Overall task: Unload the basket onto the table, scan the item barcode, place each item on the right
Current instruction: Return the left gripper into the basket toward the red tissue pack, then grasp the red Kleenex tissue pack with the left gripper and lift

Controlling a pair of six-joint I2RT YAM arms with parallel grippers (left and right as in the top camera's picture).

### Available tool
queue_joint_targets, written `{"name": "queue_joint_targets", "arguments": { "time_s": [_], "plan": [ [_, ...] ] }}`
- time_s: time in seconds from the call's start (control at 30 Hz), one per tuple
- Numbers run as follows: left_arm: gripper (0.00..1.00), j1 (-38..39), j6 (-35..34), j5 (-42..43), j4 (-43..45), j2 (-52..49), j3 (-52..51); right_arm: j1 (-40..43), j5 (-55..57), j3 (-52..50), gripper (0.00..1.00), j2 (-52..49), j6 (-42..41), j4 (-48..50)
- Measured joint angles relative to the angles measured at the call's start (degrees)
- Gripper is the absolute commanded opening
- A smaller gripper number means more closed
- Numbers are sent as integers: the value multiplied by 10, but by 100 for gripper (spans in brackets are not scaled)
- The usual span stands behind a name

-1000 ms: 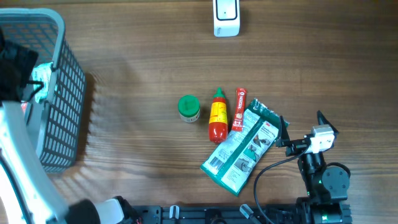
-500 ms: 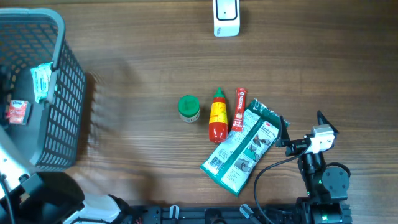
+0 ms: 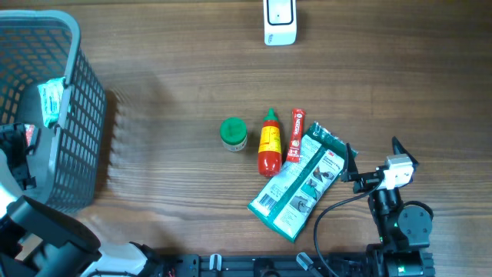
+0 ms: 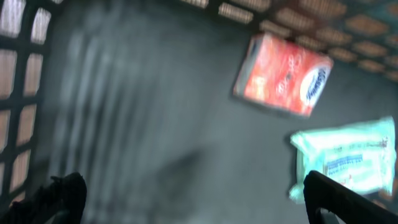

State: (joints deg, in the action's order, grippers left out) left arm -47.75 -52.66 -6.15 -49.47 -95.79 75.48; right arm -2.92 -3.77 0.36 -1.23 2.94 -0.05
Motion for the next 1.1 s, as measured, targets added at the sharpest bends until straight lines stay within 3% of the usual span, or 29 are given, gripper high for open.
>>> {"name": "queue_joint_targets", "arguments": {
  "time_s": [0.33, 0.53, 0.7, 0.77, 0.93, 1.1],
  "plan": [
    [99, 0, 7, -51, 127, -38, -37, 0, 0, 0, 100, 0, 0, 0],
    [99, 0, 81, -54, 194, -91, -39, 0, 0, 0, 100, 0, 0, 0],
    [75, 0, 122, -56, 245, -112, -39, 0, 0, 0, 100, 0, 0, 0],
    [70, 0, 129, -53, 256, -118, -39, 0, 0, 0, 100, 0, 0, 0],
    [68, 0, 140, -25, 290, -130, -39, 0, 0, 0, 100, 0, 0, 0],
    [82, 6, 146, -13, 294, -135, -39, 0, 0, 0, 100, 0, 0, 0]
  ]
}}
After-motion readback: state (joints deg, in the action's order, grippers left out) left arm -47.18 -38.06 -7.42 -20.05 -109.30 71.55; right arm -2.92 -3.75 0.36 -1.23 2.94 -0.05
